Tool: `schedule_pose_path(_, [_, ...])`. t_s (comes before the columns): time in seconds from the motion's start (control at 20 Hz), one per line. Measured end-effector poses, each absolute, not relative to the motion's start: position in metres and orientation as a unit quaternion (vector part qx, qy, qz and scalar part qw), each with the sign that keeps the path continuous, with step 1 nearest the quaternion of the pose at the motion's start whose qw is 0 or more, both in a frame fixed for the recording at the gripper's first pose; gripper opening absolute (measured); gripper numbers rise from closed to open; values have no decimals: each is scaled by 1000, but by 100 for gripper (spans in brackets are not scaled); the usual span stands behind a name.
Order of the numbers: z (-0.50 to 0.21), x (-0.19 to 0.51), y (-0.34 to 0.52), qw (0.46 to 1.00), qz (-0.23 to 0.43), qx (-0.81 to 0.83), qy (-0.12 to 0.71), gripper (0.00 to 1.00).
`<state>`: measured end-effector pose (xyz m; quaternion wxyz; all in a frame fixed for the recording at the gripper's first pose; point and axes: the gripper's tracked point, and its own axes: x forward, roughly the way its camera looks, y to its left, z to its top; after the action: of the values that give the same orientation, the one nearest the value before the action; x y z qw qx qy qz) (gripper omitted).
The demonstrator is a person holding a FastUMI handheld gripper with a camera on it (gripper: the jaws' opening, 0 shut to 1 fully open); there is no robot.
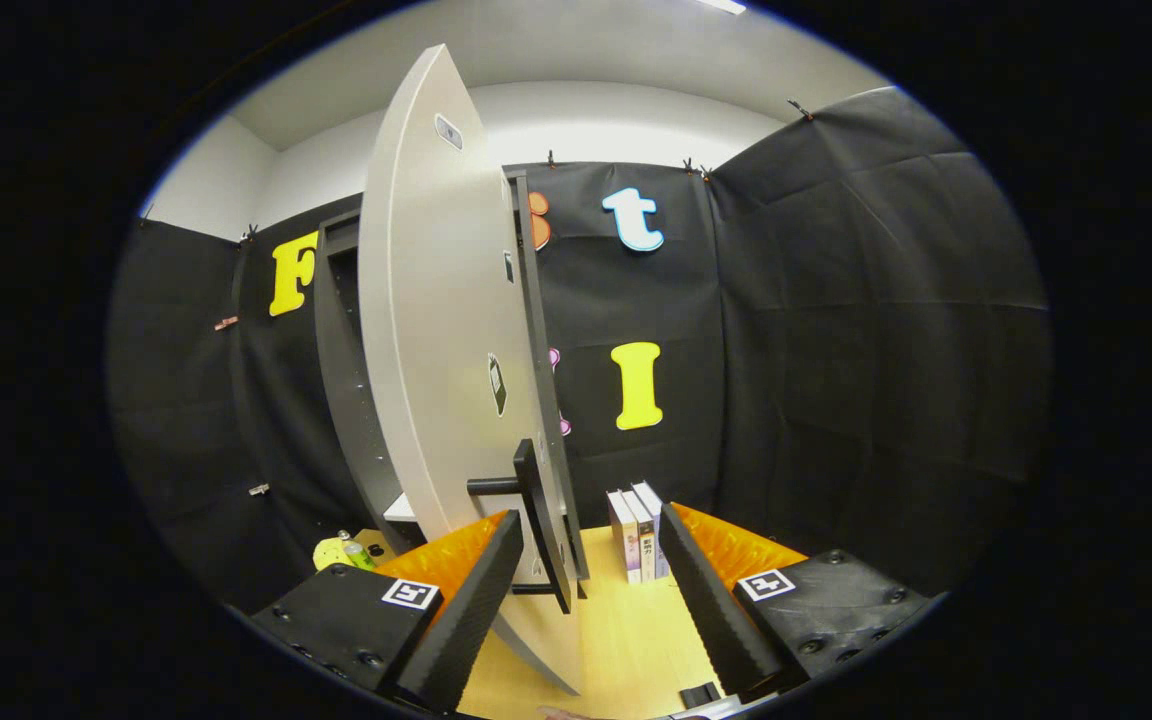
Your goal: Open the shoe cabinet door, grab the shoes and put them into the shoe cabinet, then close the shoe cabinet door.
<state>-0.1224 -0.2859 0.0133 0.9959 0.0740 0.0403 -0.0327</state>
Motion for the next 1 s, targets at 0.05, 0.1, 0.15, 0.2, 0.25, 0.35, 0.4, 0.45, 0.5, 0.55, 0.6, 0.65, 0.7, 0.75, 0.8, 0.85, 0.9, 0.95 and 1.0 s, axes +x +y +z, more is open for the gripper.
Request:
schedule_pose_path(0.05, [14, -123, -283, 996, -29, 75, 41, 93])
schedule_pose_path(0.1, [15, -120, -272, 996, -25, 74, 40, 93])
schedule_pose_path(0.15, [15, -118, -261, 996, -21, 71, 39, 93])
schedule_pose_path(0.2, [14, -116, -248, 997, -18, 68, 38, 93])
schedule_pose_path(0.25, [13, -114, -238, 997, -15, 65, 38, 93])
schedule_pose_path(0.35, [13, -110, -221, 997, -9, 63, 38, 93])
schedule_pose_path(0.4, [13, -108, -212, 997, -6, 63, 37, 93])
schedule_pose_path(0.45, [12, -105, -204, 997, -1, 63, 38, 93])
schedule_pose_path(0.5, [12, -102, -197, 997, 0, 62, 39, 93])
schedule_pose_path(0.55, [10, -99, -189, 997, 3, 61, 38, 93])
schedule_pose_path(0.6, [10, -94, -182, 997, 3, 61, 38, 94])
schedule_pose_path(0.65, [8, -89, -174, 997, 6, 62, 39, 94])
schedule_pose_path(0.7, [7, -85, -166, 997, 8, 63, 40, 94])
schedule_pose_path(0.75, [5, -80, -159, 997, 9, 64, 41, 95])
schedule_pose_path(0.8, [3, -75, -152, 997, 11, 64, 43, 95])
schedule_pose_path(0.85, [2, -70, -144, 997, 15, 65, 45, 95])
schedule_pose_path(0.9, [0, -65, -136, 997, 17, 66, 46, 95])
schedule_pose_path(0.95, [0, -59, -129, 997, 20, 67, 46, 95])
schedule_pose_path(1.0, [0, -53, -120, 996, 25, 68, 45, 97])
